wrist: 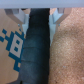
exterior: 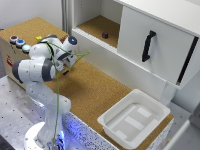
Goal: Open the cabinet drawer
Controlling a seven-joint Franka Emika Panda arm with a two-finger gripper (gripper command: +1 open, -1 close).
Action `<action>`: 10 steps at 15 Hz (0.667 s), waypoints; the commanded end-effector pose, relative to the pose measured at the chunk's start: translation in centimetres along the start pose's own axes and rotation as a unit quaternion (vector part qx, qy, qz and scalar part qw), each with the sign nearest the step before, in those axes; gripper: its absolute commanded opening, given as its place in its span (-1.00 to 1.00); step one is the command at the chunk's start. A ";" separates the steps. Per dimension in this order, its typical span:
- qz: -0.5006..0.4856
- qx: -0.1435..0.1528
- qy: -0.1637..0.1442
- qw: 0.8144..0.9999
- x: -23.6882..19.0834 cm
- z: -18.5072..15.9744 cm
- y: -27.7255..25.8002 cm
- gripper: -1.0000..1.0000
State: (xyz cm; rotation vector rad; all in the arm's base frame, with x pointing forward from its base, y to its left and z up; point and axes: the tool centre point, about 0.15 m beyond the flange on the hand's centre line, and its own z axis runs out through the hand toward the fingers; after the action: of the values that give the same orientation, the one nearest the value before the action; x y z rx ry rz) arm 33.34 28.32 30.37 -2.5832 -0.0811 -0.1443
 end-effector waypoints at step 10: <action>0.002 0.019 0.007 1.000 0.3 -1.7 6.6 -1.00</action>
State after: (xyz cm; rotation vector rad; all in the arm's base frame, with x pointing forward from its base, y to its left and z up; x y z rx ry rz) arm 33.45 25.81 30.35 -2.5781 -0.0581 -0.1558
